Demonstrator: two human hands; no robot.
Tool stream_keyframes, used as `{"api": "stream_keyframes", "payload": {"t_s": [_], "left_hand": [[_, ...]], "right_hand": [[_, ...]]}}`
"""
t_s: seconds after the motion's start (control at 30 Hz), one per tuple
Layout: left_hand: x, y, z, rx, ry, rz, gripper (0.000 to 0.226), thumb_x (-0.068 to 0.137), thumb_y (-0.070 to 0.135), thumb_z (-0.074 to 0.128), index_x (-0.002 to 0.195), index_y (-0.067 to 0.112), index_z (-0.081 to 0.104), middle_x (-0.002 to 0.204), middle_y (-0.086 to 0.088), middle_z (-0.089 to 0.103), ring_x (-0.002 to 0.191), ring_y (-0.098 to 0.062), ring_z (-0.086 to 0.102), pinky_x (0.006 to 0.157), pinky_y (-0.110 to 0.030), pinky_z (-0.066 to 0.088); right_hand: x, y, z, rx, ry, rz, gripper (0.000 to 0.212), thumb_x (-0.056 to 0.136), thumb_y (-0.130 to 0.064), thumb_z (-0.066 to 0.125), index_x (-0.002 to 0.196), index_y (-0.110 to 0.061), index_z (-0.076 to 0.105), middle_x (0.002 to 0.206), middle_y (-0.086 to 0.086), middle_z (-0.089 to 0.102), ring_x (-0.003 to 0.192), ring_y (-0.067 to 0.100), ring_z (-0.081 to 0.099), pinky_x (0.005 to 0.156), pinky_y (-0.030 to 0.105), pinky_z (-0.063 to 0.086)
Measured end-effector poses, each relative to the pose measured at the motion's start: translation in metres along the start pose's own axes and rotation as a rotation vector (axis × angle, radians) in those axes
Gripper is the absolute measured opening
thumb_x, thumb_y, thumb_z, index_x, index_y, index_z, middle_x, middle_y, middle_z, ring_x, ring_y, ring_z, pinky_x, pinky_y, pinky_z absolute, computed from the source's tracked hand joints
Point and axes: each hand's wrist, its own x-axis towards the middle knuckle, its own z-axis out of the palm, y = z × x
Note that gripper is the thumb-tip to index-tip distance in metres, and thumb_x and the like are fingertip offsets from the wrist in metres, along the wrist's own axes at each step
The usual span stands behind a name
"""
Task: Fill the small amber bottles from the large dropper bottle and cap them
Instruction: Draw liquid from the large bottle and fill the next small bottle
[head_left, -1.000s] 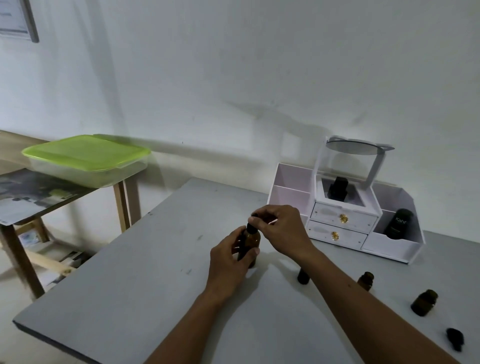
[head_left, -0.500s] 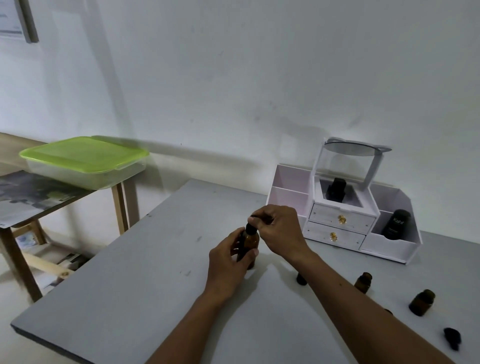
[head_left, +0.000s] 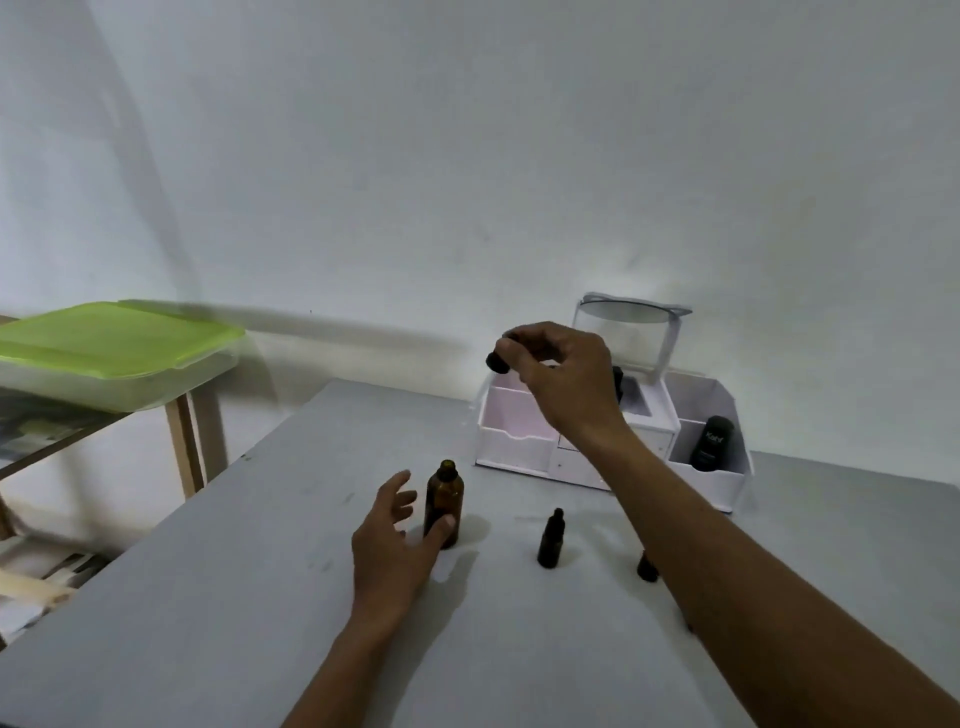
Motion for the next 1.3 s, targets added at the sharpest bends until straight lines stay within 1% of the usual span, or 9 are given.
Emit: {"api": "stream_keyframes", "payload": {"t_s": [0.13, 0.3, 0.5, 0.6, 0.77, 0.9, 1.0, 1.13, 1.3], "left_hand": [[-0.037, 0.018, 0.008, -0.049, 0.028, -0.023, 0.042, 0.074, 0.022, 0.081, 0.108, 0.032, 0.059, 0.090, 0.012, 0.066, 0.084, -0.004, 0.063, 0.066, -0.012, 0.044], [-0.073, 0.039, 0.050, -0.091, -0.286, -0.040, 0.020, 0.077, 0.026, 0.079, 0.093, 0.032, 0.067, 0.076, 0.013, 0.069, 0.075, 0.008, 0.061, 0.063, -0.003, 0.044], [-0.091, 0.061, 0.114, -0.129, -0.478, -0.056, 0.038, 0.077, 0.031, 0.079, 0.112, 0.033, 0.063, 0.099, 0.015, 0.065, 0.092, 0.004, 0.061, 0.072, -0.003, 0.047], [-0.089, 0.064, 0.141, -0.164, -0.486, -0.086, 0.050, 0.076, 0.025, 0.080, 0.122, 0.024, 0.061, 0.109, 0.009, 0.065, 0.097, 0.002, 0.060, 0.087, -0.012, 0.050], [-0.078, 0.064, 0.172, -0.111, -0.491, -0.072, 0.062, 0.078, 0.025, 0.079, 0.133, 0.019, 0.053, 0.125, 0.002, 0.061, 0.101, -0.001, 0.056, 0.085, -0.009, 0.042], [-0.070, 0.062, 0.186, -0.084, -0.493, -0.061, 0.067, 0.074, 0.029, 0.081, 0.134, 0.019, 0.053, 0.127, 0.003, 0.061, 0.107, -0.004, 0.057, 0.089, -0.014, 0.043], [-0.068, 0.062, 0.192, -0.070, -0.477, -0.031, 0.068, 0.071, 0.031, 0.084, 0.132, 0.019, 0.056, 0.123, 0.005, 0.063, 0.102, -0.002, 0.059, 0.083, -0.010, 0.042], [-0.067, 0.061, 0.198, -0.041, -0.476, -0.003, 0.067, 0.070, 0.031, 0.084, 0.130, 0.018, 0.058, 0.122, 0.003, 0.064, 0.103, -0.005, 0.059, 0.084, -0.011, 0.042], [-0.064, 0.060, 0.203, 0.021, -0.484, 0.024, 0.063, 0.073, 0.031, 0.082, 0.130, 0.020, 0.058, 0.124, 0.002, 0.064, 0.098, -0.002, 0.055, 0.087, -0.013, 0.040]], "right_hand": [[-0.004, 0.000, -0.037, 0.066, 0.035, 0.035, 0.008, 0.090, -0.019, 0.072, 0.092, -0.013, 0.077, 0.082, -0.001, 0.079, 0.081, 0.011, 0.076, 0.079, 0.037, 0.061], [-0.018, 0.016, -0.089, 0.057, 0.058, 0.135, 0.004, 0.089, -0.015, 0.073, 0.089, -0.016, 0.076, 0.081, 0.000, 0.079, 0.075, 0.012, 0.075, 0.071, 0.030, 0.061], [-0.041, 0.053, -0.143, -0.094, 0.100, 0.211, 0.009, 0.086, -0.017, 0.076, 0.093, -0.010, 0.077, 0.085, 0.005, 0.078, 0.075, 0.015, 0.074, 0.057, 0.015, 0.051], [-0.054, 0.073, -0.161, -0.153, 0.082, 0.237, 0.008, 0.087, -0.017, 0.075, 0.092, -0.011, 0.077, 0.083, 0.003, 0.079, 0.077, 0.017, 0.076, 0.066, 0.028, 0.058], [-0.065, 0.097, -0.176, -0.221, 0.121, 0.264, 0.010, 0.085, -0.017, 0.077, 0.093, -0.011, 0.078, 0.082, -0.001, 0.079, 0.078, 0.012, 0.076, 0.081, 0.036, 0.061], [-0.067, 0.106, -0.181, -0.258, 0.142, 0.269, 0.012, 0.085, -0.018, 0.078, 0.094, -0.011, 0.078, 0.082, -0.003, 0.077, 0.076, 0.010, 0.074, 0.081, 0.036, 0.062], [-0.068, 0.108, -0.181, -0.276, 0.134, 0.266, 0.010, 0.085, -0.018, 0.077, 0.093, -0.013, 0.078, 0.080, -0.008, 0.075, 0.072, 0.003, 0.072, 0.082, 0.032, 0.061], [-0.070, 0.110, -0.178, -0.262, 0.122, 0.257, 0.009, 0.085, -0.015, 0.077, 0.085, -0.024, 0.075, 0.077, -0.012, 0.073, 0.066, -0.001, 0.070, 0.078, 0.026, 0.058], [-0.073, 0.120, -0.176, -0.316, 0.114, 0.277, 0.011, 0.086, -0.020, 0.077, 0.094, -0.013, 0.079, 0.083, -0.002, 0.076, 0.075, 0.007, 0.072, 0.083, 0.033, 0.060]]}}
